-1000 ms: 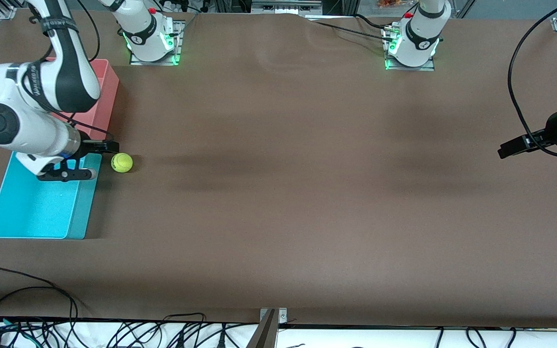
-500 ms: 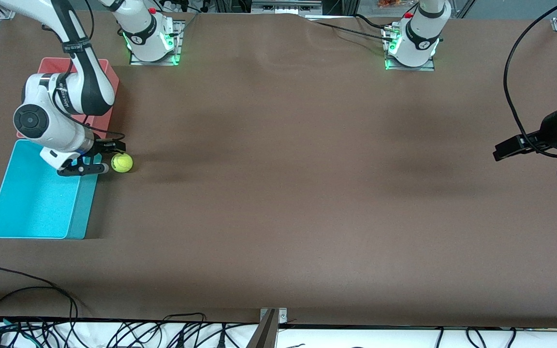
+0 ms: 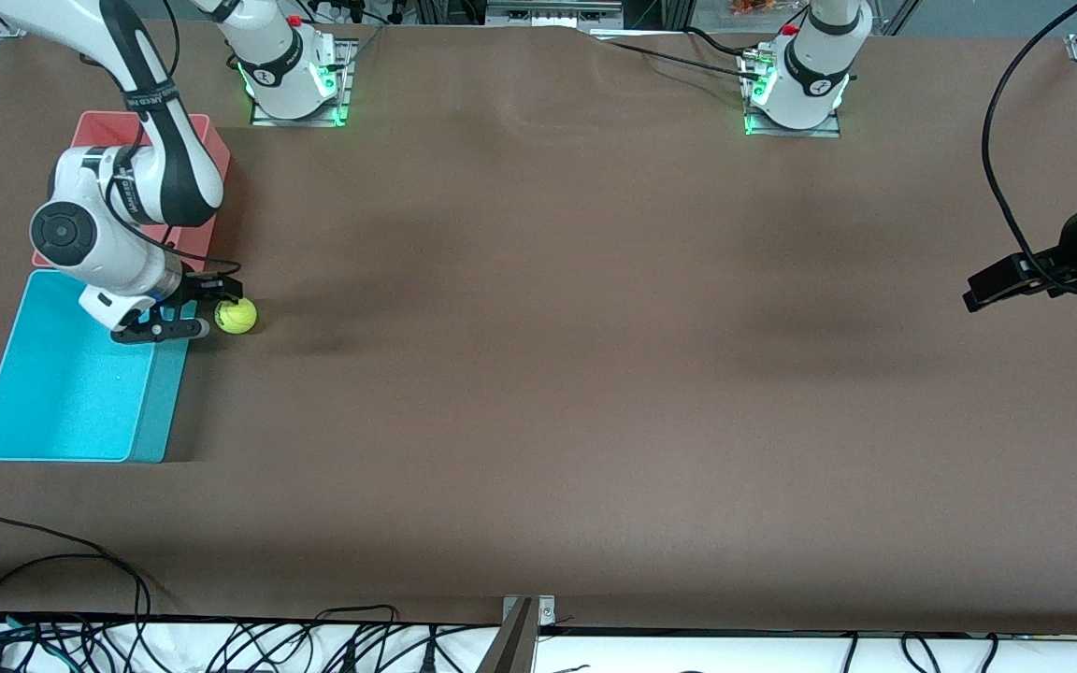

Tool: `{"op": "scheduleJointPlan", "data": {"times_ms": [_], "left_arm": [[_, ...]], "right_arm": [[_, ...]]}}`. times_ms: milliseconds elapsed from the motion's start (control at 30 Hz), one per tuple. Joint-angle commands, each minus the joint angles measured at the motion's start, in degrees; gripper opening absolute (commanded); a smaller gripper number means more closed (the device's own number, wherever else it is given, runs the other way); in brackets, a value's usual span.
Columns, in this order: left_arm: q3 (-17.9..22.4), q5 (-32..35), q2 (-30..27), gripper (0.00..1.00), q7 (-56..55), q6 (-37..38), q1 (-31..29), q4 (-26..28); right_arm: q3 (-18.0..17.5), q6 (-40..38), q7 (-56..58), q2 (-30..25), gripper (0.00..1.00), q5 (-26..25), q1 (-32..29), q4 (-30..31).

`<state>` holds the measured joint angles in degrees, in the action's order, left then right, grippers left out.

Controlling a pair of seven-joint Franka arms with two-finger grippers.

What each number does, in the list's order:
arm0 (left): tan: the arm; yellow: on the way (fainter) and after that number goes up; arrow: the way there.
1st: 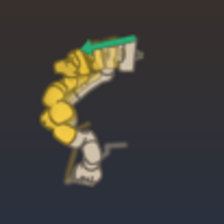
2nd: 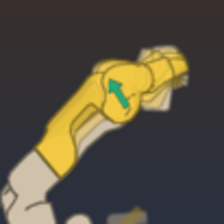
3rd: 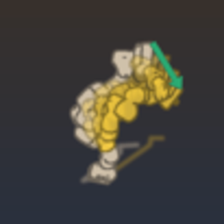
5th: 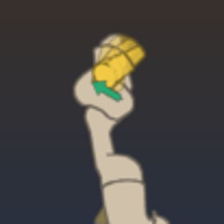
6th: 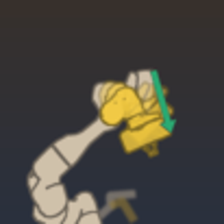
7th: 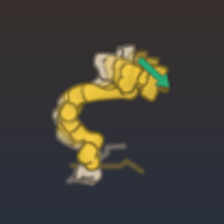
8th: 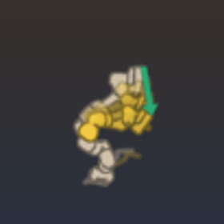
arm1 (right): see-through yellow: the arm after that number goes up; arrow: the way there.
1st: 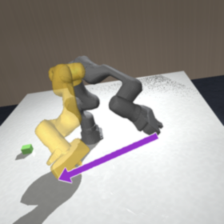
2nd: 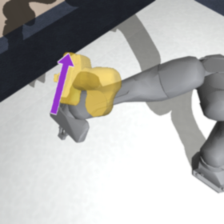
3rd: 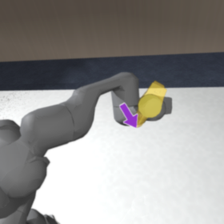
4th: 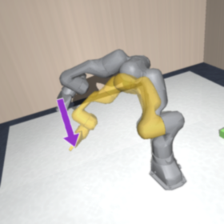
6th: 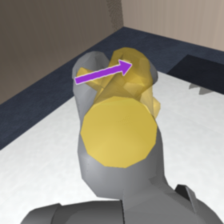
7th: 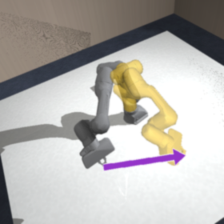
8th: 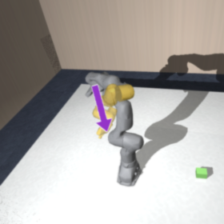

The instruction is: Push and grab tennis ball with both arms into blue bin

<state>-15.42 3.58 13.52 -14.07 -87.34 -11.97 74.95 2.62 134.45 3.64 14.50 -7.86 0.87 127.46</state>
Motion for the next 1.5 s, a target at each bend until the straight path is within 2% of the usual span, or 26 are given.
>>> {"op": "scheduleJointPlan", "data": {"times_ms": [0,167,533,667,1200,1267,1300,1400,1467], "left_arm": [[0.04,-0.51,-2.00,1.00,1.23,0.85,1.41,1.25],[6.88,-1.56,-3.50,1.00,1.85,0.67,7.21,2.92],[18.40,-5.86,-7.28,1.00,6.42,0.32,16.98,8.63],[18.85,-5.96,-8.60,1.00,6.68,0.32,17.33,10.22],[18.59,-5.96,-8.16,1.00,6.68,0.94,16.54,10.04],[18.59,-5.96,-8.16,1.00,6.77,0.76,16.54,10.04],[18.59,-5.96,-8.07,1.00,6.77,0.68,16.54,10.04],[18.59,-5.87,-8.16,1.00,7.73,0.85,16.45,10.22],[18.59,-5.87,-8.25,1.00,10.45,1.38,16.19,10.40]], "right_arm": [[-0.25,3.36,0.14,2.46,1.00,-0.05,0.01,0.86],[-0.33,3.44,0.14,2.46,1.00,0.04,0.01,0.86],[-0.42,6.52,-1.00,4.22,1.00,0.13,0.01,0.86],[-0.68,6.87,-1.61,4.92,1.00,0.13,0.01,0.86],[-0.60,9.51,-1.70,7.30,1.00,0.57,0.10,1.56],[-0.60,9.51,-1.70,7.30,0.96,0.57,0.10,1.56],[-0.60,9.51,-1.62,7.30,0.91,0.57,0.10,1.56],[-0.60,9.25,-1.70,7.21,0.67,0.57,0.10,1.47],[-0.60,9.16,-1.61,7.03,0.55,0.57,0.10,1.47]]}}
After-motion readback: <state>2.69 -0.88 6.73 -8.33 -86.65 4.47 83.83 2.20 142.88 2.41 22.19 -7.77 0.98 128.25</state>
